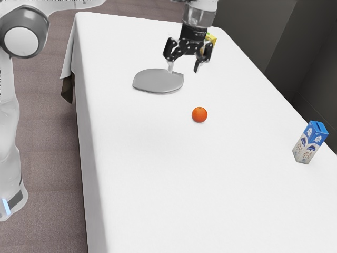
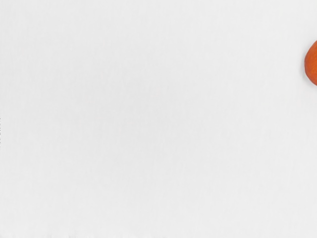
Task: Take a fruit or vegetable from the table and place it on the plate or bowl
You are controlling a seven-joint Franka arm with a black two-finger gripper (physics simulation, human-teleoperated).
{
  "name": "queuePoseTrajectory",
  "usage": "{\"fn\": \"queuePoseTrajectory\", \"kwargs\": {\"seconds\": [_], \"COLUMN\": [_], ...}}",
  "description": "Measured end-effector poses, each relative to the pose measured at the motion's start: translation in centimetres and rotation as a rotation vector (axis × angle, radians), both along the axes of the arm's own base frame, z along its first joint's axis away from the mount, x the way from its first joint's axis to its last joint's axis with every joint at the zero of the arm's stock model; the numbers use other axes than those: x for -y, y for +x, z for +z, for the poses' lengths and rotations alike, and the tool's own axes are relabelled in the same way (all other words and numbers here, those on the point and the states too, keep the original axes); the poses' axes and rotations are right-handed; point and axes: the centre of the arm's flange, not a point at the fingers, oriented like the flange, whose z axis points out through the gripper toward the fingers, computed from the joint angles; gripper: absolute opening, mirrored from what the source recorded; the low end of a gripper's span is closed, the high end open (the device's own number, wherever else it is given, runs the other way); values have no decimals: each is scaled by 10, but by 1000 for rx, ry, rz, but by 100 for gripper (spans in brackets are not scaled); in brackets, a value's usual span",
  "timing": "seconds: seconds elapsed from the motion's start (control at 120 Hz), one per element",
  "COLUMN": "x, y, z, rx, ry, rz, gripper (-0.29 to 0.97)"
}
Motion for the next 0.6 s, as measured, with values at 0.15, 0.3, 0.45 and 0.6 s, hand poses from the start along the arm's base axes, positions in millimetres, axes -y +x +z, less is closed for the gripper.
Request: {"fn": "queuePoseTrajectory", "kwargs": {"seconds": [0.15, 0.3, 0.45, 0.6], "x": [3, 16, -52, -94], "y": [-2, -11, 75, 110], "z": [4, 13, -38, -99], "rx": [-4, -19, 10, 54], "ry": [-26, -34, -4, -27], "rz": [110, 117, 147, 62], "gripper": [68, 68, 68, 68]}}
